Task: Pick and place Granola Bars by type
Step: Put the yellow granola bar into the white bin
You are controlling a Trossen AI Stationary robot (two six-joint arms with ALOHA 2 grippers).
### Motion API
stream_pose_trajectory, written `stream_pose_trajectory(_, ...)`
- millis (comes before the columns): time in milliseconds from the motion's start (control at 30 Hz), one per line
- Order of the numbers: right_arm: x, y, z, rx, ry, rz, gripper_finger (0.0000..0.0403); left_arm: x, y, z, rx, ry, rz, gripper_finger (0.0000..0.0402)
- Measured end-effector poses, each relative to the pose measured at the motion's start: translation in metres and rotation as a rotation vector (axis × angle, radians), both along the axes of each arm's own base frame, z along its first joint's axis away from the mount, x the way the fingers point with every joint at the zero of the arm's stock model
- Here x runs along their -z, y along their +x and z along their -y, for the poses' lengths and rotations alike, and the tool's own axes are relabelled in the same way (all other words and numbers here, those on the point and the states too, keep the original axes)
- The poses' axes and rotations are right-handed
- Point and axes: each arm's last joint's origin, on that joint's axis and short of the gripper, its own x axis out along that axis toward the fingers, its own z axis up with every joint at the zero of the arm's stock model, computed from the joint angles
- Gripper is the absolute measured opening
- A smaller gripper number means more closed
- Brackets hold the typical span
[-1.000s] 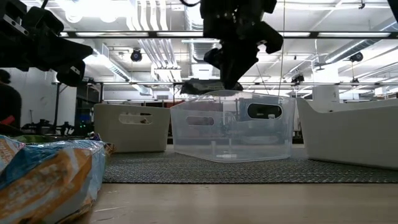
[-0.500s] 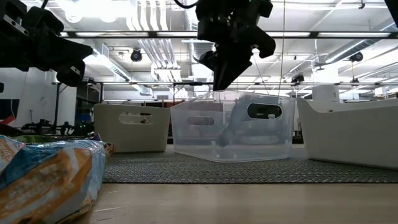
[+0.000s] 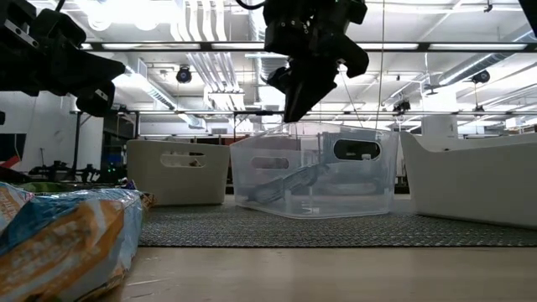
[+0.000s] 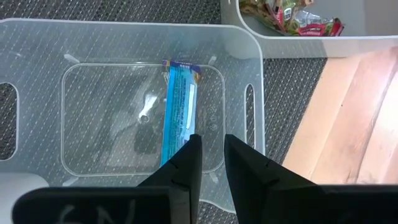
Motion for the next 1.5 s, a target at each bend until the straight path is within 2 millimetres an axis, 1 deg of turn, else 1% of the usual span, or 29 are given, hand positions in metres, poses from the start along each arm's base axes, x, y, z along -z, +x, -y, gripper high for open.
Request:
stream_pose_trajectory(367,-0.0005,-0.0002,-0.0001,0.08,0.039,-0.009,0.0059,0.0001,0.0,0.0,0.0,0.0,0.0,0.0)
stream_pose_trajectory(500,-0.0009,-0.0012,-0.001,0.185,0.118,-0.03,0.0059,0.0001,0.0,0.0,0.0,0.0,0.0,0.0)
stream_pose_trajectory(600,-0.0009,-0.0023,-0.0035,0.186,0.214,-0.05,0.0059,0.0001,0.0,0.0,0.0,0.0,0.0,0.0)
stream_pose_trajectory(700,-0.0011,-0.0022,-0.0046,0.194,0.244,-0.054,0.0064,0.0001,0.0,0.0,0.0,0.0,0.0,0.0)
stream_pose_trajectory(867,-0.0011,-0.0023,-0.0038,0.2,0.245,-0.055,0.0094,0.0001,0.0,0.0,0.0,0.0,0.0,0.0)
stream_pose_trajectory(1233,-0.001,-0.0013,-0.003,0.192,0.241,-0.041,0.0192,0.0002,0.0,0.0,0.0,0.0,-0.001,0.0)
stream_pose_trajectory(1367,-0.0012,-0.0009,-0.0031,0.176,0.234,-0.033,0.0211,0.0,0.0,0.0,0.0,0.0,0.0,0.0)
stream_pose_trajectory(1500,-0.0011,-0.0008,-0.0031,0.179,0.236,-0.033,0.0216,0.0001,0.0,0.0,0.0,0.0,0.0,0.0)
